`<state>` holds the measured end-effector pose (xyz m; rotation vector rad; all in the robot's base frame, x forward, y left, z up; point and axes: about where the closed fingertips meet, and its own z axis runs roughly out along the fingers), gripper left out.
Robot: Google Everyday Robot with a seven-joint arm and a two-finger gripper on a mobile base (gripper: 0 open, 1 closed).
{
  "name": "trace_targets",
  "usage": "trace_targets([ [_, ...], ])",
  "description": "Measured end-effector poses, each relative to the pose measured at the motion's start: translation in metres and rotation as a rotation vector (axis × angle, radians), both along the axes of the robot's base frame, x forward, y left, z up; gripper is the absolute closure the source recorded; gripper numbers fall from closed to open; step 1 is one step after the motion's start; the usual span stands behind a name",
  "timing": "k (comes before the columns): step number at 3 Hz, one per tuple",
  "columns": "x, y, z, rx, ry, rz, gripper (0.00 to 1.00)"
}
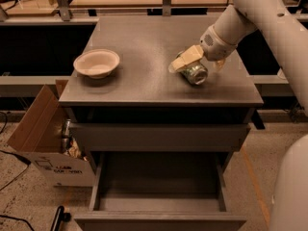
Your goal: Pick green can from middle drawer and place on counter
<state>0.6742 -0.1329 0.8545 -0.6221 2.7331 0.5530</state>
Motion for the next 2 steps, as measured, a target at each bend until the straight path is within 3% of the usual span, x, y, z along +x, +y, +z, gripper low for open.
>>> trace_targets([
  [2, 0.014, -0.036, 0.016, 0.059, -0.006, -0.099, 0.00],
])
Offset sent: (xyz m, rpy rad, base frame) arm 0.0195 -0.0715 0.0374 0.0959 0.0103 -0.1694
